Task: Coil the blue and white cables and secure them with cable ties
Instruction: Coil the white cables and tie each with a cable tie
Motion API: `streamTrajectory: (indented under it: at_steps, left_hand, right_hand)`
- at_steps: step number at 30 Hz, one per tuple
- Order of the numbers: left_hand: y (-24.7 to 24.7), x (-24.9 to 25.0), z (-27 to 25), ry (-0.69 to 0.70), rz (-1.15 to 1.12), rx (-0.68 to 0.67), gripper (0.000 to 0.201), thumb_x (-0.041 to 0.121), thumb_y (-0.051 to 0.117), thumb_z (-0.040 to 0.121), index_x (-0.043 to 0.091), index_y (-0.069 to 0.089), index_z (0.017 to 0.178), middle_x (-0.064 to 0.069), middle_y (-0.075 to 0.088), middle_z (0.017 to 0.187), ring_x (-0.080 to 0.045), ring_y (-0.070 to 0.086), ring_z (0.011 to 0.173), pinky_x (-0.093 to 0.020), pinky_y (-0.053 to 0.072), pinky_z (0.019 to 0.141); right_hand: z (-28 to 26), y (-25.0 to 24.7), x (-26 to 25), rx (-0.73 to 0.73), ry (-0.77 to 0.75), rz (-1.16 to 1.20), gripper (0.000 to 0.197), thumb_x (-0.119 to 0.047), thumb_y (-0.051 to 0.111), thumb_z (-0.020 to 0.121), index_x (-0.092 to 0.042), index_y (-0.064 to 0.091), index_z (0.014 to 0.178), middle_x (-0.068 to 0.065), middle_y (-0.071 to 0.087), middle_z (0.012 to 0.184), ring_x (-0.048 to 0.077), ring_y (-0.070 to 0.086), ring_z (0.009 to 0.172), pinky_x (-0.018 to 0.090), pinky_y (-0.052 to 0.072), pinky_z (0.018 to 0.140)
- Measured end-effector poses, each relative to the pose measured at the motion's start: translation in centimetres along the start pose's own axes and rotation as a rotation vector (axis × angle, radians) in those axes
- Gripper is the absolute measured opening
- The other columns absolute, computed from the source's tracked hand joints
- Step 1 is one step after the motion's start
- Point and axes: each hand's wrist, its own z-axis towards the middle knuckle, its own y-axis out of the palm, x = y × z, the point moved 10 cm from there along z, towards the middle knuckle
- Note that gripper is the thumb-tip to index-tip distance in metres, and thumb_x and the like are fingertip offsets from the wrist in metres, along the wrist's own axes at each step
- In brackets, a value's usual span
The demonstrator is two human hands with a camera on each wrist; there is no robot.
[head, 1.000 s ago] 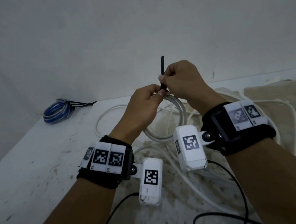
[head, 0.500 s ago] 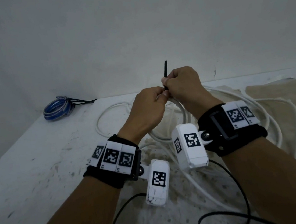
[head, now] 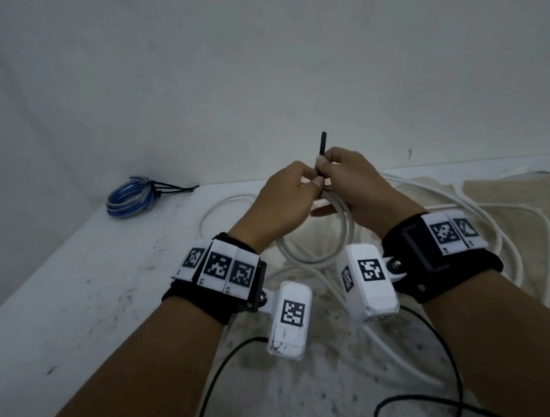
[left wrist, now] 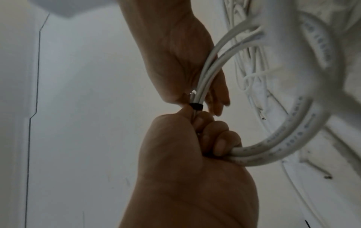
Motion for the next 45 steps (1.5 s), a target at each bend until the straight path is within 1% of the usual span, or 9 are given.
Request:
streamTrajectory:
  at_steps: [3,10,14,19,24,29,35,39,45]
  left_hand:
    - [-2.1,0.6,-1.0,-0.037,-0.053,0.011,0.02,0.035,0.051,0.099,0.02,0.053,0.111,0.004,0.064,0.093,-0.005,0.059,0.082,-0.024,0.042,0.065]
    - [-8.6,1.8,-4.1,-0.112,-0.589,0.141,0.027,0.033,0.047,0.102,0.009,0.058,0.094,-0.003,0.053,0.064,-0.01,0.04,0.042,-0.023,0.038,0.044]
    - [-9.9,1.1,-6.3,-0.134,-0.927,0.22,0.033,0.032,0.039,0.105,0.009,0.059,0.092,-0.001,0.049,0.057,-0.012,0.045,0.044,-0.025,0.048,0.048]
    - [-13.5,-1.6,-7.3,-0.197,-0.977,0.438,0.032,0.03,0.039,0.105,0.011,0.057,0.087,0.007,0.035,0.05,-0.007,0.028,0.036,-0.02,0.028,0.04]
    - [-16.4,-5.5,-7.1,-0.274,-0.875,0.503,0.032,0.028,0.041,0.105,0.009,0.059,0.087,0.006,0.037,0.049,-0.006,0.028,0.035,-0.019,0.024,0.037]
    - [-16.8,-9.4,-5.9,-0.361,-0.899,0.434,0.031,0.028,0.042,0.104,0.008,0.059,0.088,0.009,0.038,0.042,-0.005,0.03,0.032,-0.018,0.028,0.036]
    - [-17.7,-16.7,-4.1,-0.585,-0.861,0.436,0.032,0.041,0.048,0.1,0.012,0.055,0.108,-0.006,0.057,0.089,-0.02,0.056,0.082,-0.035,0.051,0.085]
    - [-16.7,-22.5,-5.6,-0.76,-0.79,0.484,0.035,0.036,0.052,0.098,0.013,0.048,0.125,-0.003,0.049,0.091,-0.018,0.05,0.083,-0.031,0.046,0.081]
    - [-16.5,-24.9,-5.1,-0.767,-0.748,0.498,0.055,0.033,0.059,0.095,0.009,0.041,0.141,-0.004,0.051,0.098,-0.017,0.052,0.085,-0.031,0.05,0.089]
  right_hand:
    - [-1.2,1.6,-1.3,-0.105,0.041,-0.07,0.018,-0.029,0.047,0.103,-0.012,0.053,0.1,0.01,0.066,0.088,0.016,0.062,0.056,0.024,0.045,0.045]
    - [-2.7,2.5,-7.2,0.043,-0.013,0.214,0.017,-0.017,0.045,0.104,-0.012,0.048,0.087,0.008,0.051,0.075,0.015,0.044,0.049,0.019,0.024,0.035]
    - [-3.2,3.6,-7.9,0.123,0.079,0.46,0.021,-0.017,0.043,0.104,-0.008,0.047,0.086,0.01,0.048,0.072,0.015,0.044,0.051,0.02,0.026,0.034]
    - [-3.6,8.7,-7.1,-0.053,0.166,0.622,0.031,-0.027,0.05,0.102,-0.002,0.055,0.085,0.016,0.058,0.074,0.019,0.054,0.052,0.023,0.048,0.045]
    - [-3.7,12.0,-6.0,-0.346,0.155,0.292,0.021,-0.022,0.06,0.096,-0.003,0.067,0.102,0.01,0.074,0.094,0.02,0.072,0.079,0.034,0.06,0.07]
    - [-0.8,14.3,-4.3,-0.378,0.183,0.143,0.016,-0.015,0.058,0.098,-0.003,0.067,0.102,0.007,0.074,0.091,0.018,0.071,0.077,0.033,0.061,0.069]
    - [5.6,16.5,0.0,-0.198,0.333,0.229,0.011,-0.008,0.059,0.097,0.002,0.063,0.093,0.014,0.07,0.085,0.023,0.067,0.073,0.041,0.061,0.071]
    - [10.3,17.6,4.0,-0.008,0.341,0.153,0.019,-0.01,0.051,0.101,0.001,0.057,0.086,0.02,0.063,0.094,0.036,0.064,0.09,0.04,0.053,0.079]
    - [12.9,18.5,7.6,-0.049,0.213,-0.547,0.054,-0.037,0.057,0.096,-0.001,0.05,0.135,0.019,0.065,0.119,0.034,0.062,0.111,0.032,0.047,0.083]
